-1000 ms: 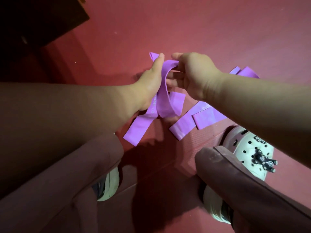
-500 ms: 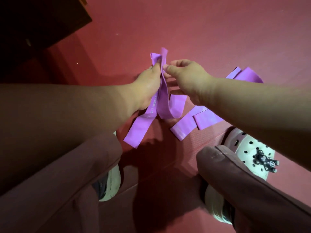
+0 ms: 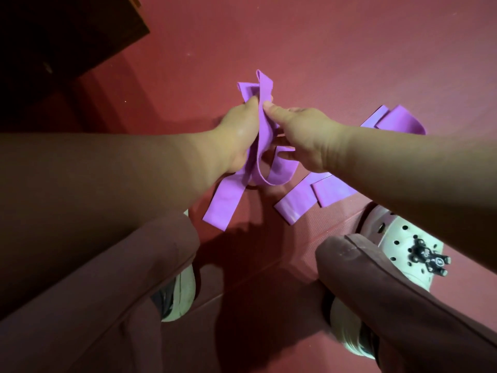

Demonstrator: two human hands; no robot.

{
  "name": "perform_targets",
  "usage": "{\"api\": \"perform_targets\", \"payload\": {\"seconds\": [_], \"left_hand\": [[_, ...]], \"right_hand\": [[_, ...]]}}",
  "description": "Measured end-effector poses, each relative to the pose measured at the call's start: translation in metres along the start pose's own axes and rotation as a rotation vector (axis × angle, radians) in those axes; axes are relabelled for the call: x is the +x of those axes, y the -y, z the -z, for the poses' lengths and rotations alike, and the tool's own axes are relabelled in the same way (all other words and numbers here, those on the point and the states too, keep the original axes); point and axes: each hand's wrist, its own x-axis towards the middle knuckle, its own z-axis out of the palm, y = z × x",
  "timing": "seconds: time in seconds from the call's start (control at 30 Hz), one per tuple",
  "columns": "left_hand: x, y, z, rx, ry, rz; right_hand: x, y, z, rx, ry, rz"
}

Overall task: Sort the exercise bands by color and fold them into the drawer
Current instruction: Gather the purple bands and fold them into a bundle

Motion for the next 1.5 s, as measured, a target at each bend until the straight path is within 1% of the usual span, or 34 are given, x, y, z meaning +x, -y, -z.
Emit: {"api": "perform_targets", "payload": {"seconds": [0.07,0.17,0.27,0.33,0.4,0.47,0.53,0.63,0.67,0.77,0.8,0.9,0.97,1.03,1.1,1.27,1.33,1.4,1.47,1.5], "left_hand": [[-0.002,-0.001,0.000,-0.064,0.026,0.054],[-0.003,-0.002,-0.001,-0.122,0.057,0.082],[-0.007,-0.005,-0.004,-0.161,0.088,0.109],[-0.009,-0.008,-0.004,-0.172,0.103,0.113],[-0.011,-0.008,-0.004,-0.128,0.108,0.115],[-0.009,-0.007,-0.002,-0.082,0.097,0.094],[-0.007,-0.006,0.000,-0.098,0.064,0.061],[-0.002,-0.011,0.005,-0.112,0.035,0.023],[-0.002,-0.014,0.006,-0.114,0.038,0.016],[-0.001,-0.021,0.009,-0.130,0.046,0.007],[0.000,-0.023,0.010,-0.139,0.041,0.003],[0.002,-0.030,0.013,-0.228,0.004,-0.003],[0.003,-0.034,0.016,-0.273,-0.011,-0.005],[0.003,-0.035,0.017,-0.287,-0.022,-0.001],[0.002,-0.032,0.018,-0.278,-0.026,0.007],[0.000,-0.029,0.019,-0.265,-0.011,0.010],[0.000,-0.029,0.019,-0.290,-0.006,0.020],[-0.001,-0.029,0.018,-0.323,0.007,0.025],[-0.002,-0.027,0.016,-0.322,0.019,0.033],[-0.002,-0.025,0.015,-0.304,0.019,0.037]], "right_hand": [[0.001,0.001,-0.002,0.021,-0.031,-0.023],[0.002,0.001,-0.002,0.054,-0.085,-0.055],[0.003,0.001,-0.001,0.049,-0.092,-0.051],[0.004,0.001,0.000,0.043,-0.100,-0.045],[0.004,0.001,0.000,0.031,-0.099,-0.042],[0.003,0.001,0.000,0.037,-0.067,-0.032],[0.002,-0.001,0.001,0.054,-0.019,-0.021],[0.002,-0.005,0.006,-0.018,0.039,0.000],[0.002,-0.007,0.008,-0.080,0.060,0.005],[0.000,-0.016,0.012,-0.433,0.168,0.027],[-0.001,-0.020,0.012,-0.500,0.214,0.025],[-0.004,-0.029,0.013,-0.589,0.340,-0.006],[-0.006,-0.033,0.012,-0.680,0.363,0.023],[-0.006,-0.037,0.011,-0.687,0.356,0.047],[-0.007,-0.039,0.010,-0.652,0.369,0.031],[-0.011,-0.041,0.006,-0.549,0.427,-0.094],[-0.011,-0.042,0.003,-0.532,0.417,-0.131],[-0.011,-0.043,0.002,-0.610,0.378,-0.108],[-0.009,-0.043,0.005,-0.766,0.273,-0.013],[-0.007,-0.043,0.007,-0.816,0.186,0.043]]}}
